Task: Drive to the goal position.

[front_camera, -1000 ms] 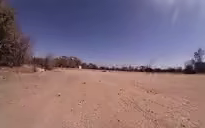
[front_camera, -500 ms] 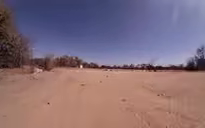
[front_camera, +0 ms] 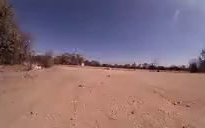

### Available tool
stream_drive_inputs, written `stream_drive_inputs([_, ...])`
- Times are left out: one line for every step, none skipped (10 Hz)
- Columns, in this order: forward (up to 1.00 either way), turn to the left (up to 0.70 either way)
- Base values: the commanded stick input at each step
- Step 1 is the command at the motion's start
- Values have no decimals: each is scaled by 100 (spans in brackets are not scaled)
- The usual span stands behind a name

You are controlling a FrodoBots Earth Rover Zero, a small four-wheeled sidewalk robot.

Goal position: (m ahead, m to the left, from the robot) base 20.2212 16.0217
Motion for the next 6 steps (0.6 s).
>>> stream_drive_inputs([100, 0])
stream_drive_inputs([100, 0])
stream_drive_inputs([100, 0])
stream_drive_inputs([100, 0])
stream_drive_inputs([100, 0])
stream_drive_inputs([100, 0])
